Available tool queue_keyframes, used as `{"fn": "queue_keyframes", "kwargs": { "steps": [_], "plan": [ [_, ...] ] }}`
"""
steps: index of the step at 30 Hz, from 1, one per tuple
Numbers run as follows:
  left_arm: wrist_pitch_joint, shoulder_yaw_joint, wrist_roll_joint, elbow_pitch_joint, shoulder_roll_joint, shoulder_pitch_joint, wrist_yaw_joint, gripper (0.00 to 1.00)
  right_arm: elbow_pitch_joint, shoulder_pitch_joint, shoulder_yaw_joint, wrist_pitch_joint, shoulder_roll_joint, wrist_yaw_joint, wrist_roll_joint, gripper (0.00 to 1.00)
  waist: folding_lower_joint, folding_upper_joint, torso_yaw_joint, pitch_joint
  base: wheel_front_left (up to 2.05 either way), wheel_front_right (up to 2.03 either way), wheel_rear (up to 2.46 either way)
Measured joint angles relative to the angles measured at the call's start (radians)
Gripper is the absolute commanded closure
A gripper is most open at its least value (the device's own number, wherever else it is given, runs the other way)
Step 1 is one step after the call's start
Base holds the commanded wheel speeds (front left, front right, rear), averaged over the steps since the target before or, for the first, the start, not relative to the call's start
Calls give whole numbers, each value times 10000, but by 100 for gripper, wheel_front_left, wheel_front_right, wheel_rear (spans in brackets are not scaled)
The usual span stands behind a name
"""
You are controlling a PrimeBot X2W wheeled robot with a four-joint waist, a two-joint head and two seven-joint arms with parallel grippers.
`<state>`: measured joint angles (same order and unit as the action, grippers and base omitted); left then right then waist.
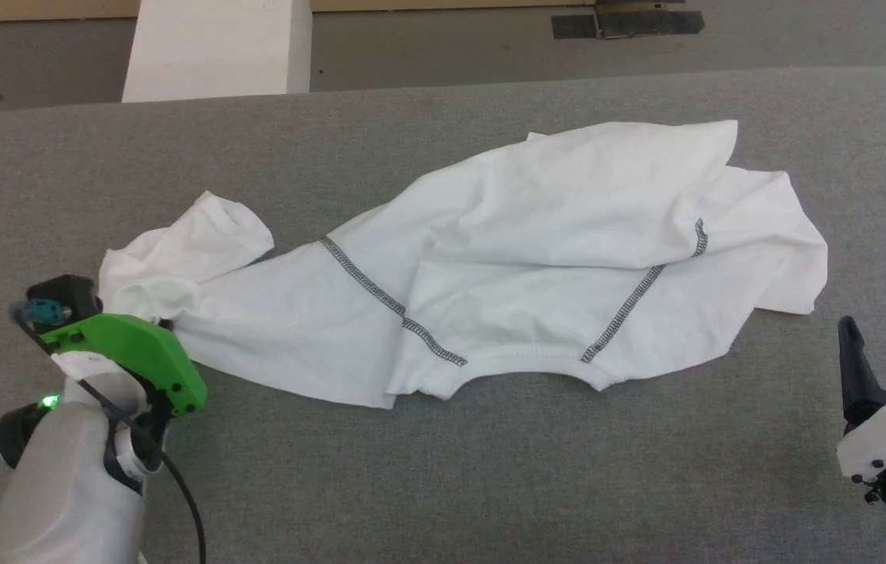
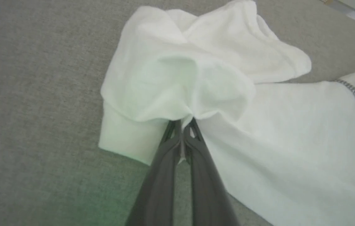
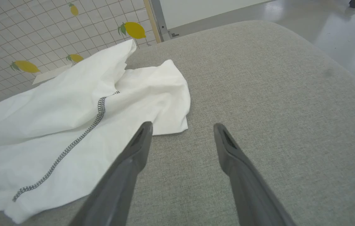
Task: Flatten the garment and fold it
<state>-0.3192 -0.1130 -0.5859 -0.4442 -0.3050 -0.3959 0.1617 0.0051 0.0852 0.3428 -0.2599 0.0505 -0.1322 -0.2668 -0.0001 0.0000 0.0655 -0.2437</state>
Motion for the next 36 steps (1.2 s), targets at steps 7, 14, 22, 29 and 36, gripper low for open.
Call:
{"fn": "queue_keyframes", "kwargs": {
  "steps": [7,14,22,29,36],
  "plan": [
    [366,370,-217,-410,-174,-268,25,50,69,7,-36,56,0,0,2,0,0,0,254,-200,0,0,0],
    [2418,786,-311,1860,339,1149,290,0,146,-38,-13,67,2,0,6,0,0,0,72,114,0,0,0],
    [153,-564,-410,3308,897,2535,477,0,127,-82,-205,29,0,0,-48,0,0,0,-486,317,0,0,0],
    [-759,-995,-654,2989,915,2165,487,0,148,73,-410,25,-10,0,-65,0,0,0,-367,197,0,0,0],
    [-886,-1356,-255,2253,740,1452,428,0,236,61,-219,113,-4,0,-73,0,0,0,-16,43,0,0,0]
  ]
}}
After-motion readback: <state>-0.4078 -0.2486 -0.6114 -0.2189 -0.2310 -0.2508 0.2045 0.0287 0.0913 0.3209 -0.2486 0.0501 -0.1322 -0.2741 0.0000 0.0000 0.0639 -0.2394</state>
